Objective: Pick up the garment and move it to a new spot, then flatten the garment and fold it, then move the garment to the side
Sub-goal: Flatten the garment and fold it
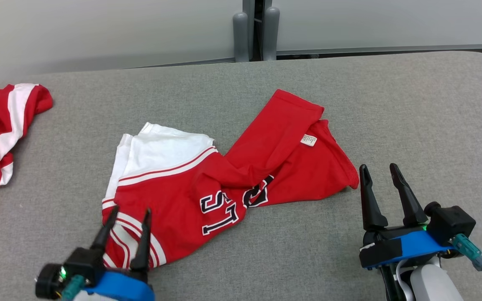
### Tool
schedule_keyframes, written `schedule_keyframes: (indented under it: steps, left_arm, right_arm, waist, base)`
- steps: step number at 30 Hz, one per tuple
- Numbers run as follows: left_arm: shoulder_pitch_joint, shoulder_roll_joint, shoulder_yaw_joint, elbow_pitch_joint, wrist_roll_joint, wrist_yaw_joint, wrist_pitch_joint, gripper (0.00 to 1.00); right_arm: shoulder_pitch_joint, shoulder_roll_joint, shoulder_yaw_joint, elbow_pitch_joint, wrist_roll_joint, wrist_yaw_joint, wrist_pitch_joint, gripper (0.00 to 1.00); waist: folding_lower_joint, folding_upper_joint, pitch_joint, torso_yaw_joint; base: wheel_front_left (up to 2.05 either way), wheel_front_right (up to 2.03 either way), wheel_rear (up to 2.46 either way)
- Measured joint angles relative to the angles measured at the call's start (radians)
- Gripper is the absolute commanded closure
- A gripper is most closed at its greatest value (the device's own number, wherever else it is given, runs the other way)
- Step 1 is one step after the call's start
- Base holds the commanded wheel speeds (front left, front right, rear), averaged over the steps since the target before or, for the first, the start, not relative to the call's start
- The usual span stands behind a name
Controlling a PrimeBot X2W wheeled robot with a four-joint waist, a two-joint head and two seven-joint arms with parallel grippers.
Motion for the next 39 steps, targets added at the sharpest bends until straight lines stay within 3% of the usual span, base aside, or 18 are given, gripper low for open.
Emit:
schedule_keyframes:
  steps: [7,20,27,32,39]
  left_arm:
    - [-0.155,0.053,0.032,-0.004,0.017,-0.011,0.0,0.0]
    - [-0.546,0.172,0.012,0.206,0.022,-0.064,0.072,0.0]
    - [-0.686,0.266,-0.098,0.372,-0.006,-0.08,0.19,0.0]
    - [-0.725,0.32,-0.249,0.453,-0.095,-0.081,0.282,0.0]
    - [-0.764,0.386,-0.374,0.522,-0.209,-0.081,0.38,0.0]
  right_arm:
    - [-0.007,0.0,0.01,0.002,0.005,0.0,0.0,0.0]
    - [-0.06,0.0,0.022,-0.005,0.009,0.0,0.0,0.0]
    - [-0.085,0.0,0.024,-0.01,0.027,0.0,0.0,0.0]
    - [-0.088,0.0,0.023,-0.011,0.034,0.0,0.0,0.0]
    - [-0.101,0.0,0.023,-0.017,0.035,0.0,0.0,0.0]
  waist:
    - [-0.0001,0.0,0.017,-0.024]
    - [0.0001,0.0,0.098,-0.11]
    - [0.0002,0.0,0.156,-0.172]
    - [0.0002,0.0,0.18,-0.2]
    - [0.0002,0.0,0.201,-0.21]
  base:
    - [0.0,0.0,0.0]
    - [0.0,0.0,0.0]
    - [0.0,0.0,0.0]
    - [0.0,0.0,0.0]
    - [0.0,0.0,0.0]
